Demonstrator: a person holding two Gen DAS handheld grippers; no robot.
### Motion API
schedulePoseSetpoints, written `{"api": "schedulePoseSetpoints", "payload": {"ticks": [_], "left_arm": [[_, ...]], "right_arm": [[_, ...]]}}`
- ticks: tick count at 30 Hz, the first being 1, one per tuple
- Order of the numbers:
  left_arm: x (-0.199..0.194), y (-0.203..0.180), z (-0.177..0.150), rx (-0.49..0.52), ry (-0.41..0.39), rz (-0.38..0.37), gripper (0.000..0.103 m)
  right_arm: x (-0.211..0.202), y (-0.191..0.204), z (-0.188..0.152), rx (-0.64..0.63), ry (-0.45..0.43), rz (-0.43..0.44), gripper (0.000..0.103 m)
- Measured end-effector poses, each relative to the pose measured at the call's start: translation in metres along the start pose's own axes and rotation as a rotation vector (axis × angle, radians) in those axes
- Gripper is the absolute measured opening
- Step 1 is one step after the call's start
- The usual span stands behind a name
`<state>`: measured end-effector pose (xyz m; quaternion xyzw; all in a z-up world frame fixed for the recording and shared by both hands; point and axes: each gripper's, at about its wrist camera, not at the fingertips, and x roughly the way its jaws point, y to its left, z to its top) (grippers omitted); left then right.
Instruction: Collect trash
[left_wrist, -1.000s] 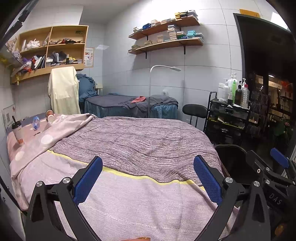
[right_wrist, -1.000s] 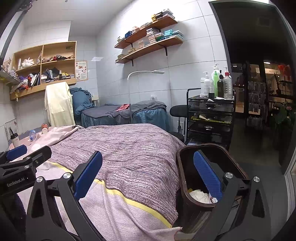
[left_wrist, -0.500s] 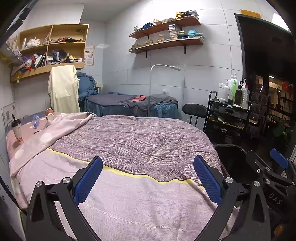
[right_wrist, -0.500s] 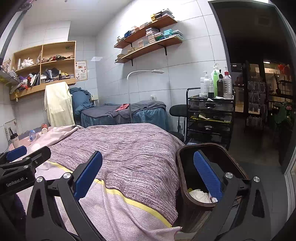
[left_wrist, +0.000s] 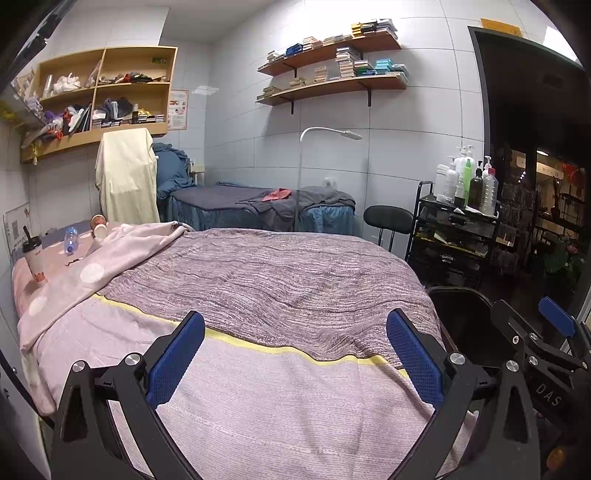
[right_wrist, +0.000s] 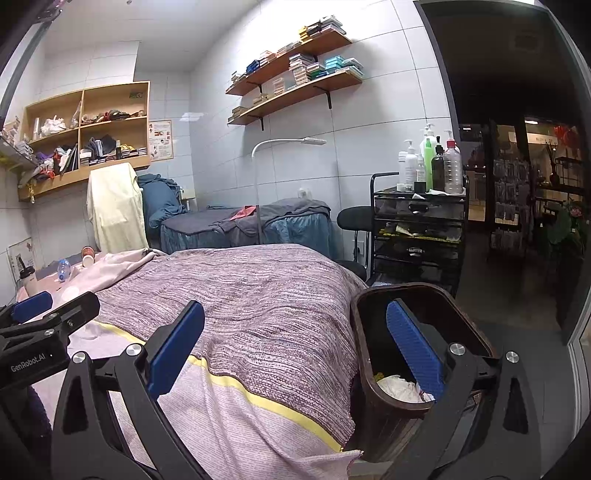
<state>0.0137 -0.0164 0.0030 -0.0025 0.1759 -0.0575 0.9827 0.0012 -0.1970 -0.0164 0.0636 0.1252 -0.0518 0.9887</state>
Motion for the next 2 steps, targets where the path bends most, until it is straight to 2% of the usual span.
{"api": "schedulePoseSetpoints", "payload": {"ticks": [2], "left_arm": [[0.0001, -0.0001, -0.0001, 0.000, 0.000, 0.001, 0.097]], "right_arm": [[0.0001, -0.0002, 0.0001, 0.001, 0.000, -0.001, 0.097]]}}
